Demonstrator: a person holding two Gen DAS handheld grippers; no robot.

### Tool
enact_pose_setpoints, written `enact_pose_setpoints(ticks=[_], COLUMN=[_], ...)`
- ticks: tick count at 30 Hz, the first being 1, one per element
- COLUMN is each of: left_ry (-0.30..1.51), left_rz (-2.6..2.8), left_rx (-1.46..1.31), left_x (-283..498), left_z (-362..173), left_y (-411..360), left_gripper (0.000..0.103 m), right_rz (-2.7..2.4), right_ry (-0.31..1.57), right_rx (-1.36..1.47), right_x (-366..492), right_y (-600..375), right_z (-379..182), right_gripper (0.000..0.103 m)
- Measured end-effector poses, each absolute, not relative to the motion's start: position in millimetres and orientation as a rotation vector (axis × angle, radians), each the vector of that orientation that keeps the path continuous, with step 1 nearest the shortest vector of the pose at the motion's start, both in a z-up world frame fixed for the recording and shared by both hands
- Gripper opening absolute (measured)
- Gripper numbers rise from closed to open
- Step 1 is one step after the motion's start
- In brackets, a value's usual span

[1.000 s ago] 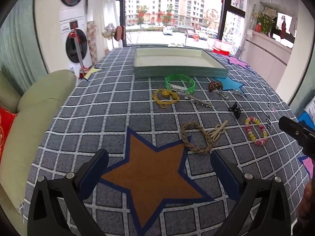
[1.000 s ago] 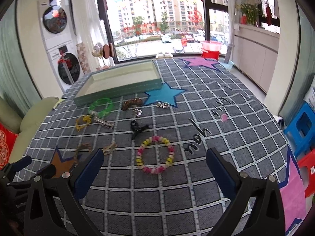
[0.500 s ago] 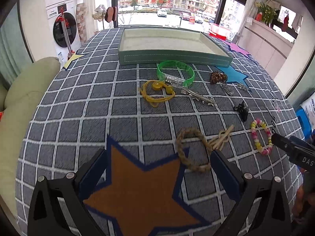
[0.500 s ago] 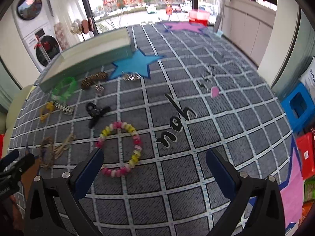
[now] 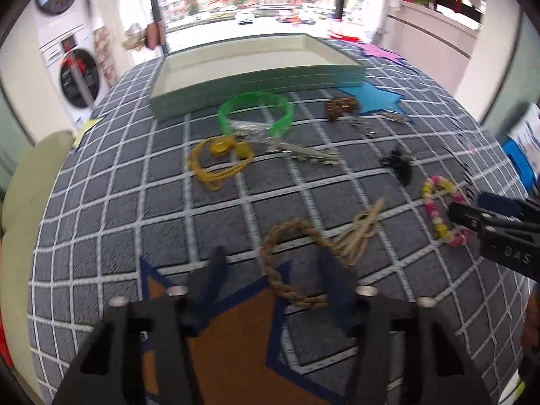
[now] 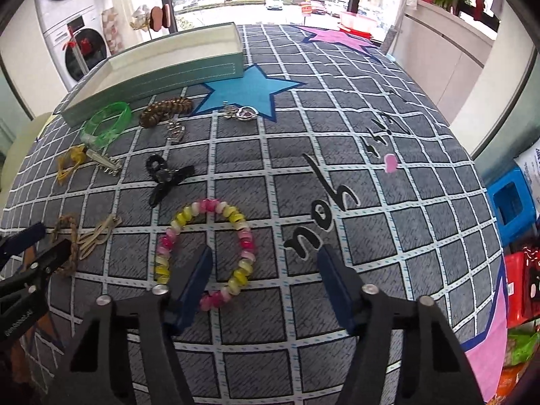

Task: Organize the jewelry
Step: 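Grasp the beaded bracelet with the right tool while the left tool grasps the braided rope bracelet, then carry both bracelets into the green tray and open both tools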

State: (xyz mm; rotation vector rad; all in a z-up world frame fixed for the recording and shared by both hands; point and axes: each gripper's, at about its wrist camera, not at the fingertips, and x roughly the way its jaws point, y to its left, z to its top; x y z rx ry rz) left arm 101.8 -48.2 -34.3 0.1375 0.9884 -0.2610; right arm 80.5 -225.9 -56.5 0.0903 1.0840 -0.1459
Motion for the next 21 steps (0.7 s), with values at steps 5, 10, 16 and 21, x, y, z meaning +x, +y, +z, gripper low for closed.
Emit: enact_pose_setpoints(ticks=[5,10,16,21], left_ry=[0.998,0.995,0.968,0.925], left_rz=[-0.316,-0.366,-0.4,-0.421], left_rx=[0.136,0.041,-0.011,-0.054], left_x=[104,102,105,118], left_z=[-32,-23,-3,30], left_y=[-51,-36,-26,-16], left_gripper=[0.02,0.02,0.02,0.02], right_rz=[-0.112,-0.106,-0.068,-0.014], right_ry=[1.086,1.067,1.022,0.978], right_rx=[0.087,0.153,0.202,0.245], right_x=[82,80,82,97], right_y=[-216,-223,-229,-232], right_z=[-54,-51,-28,-1], right_gripper=[0.01,0.01,0.01,0.01])
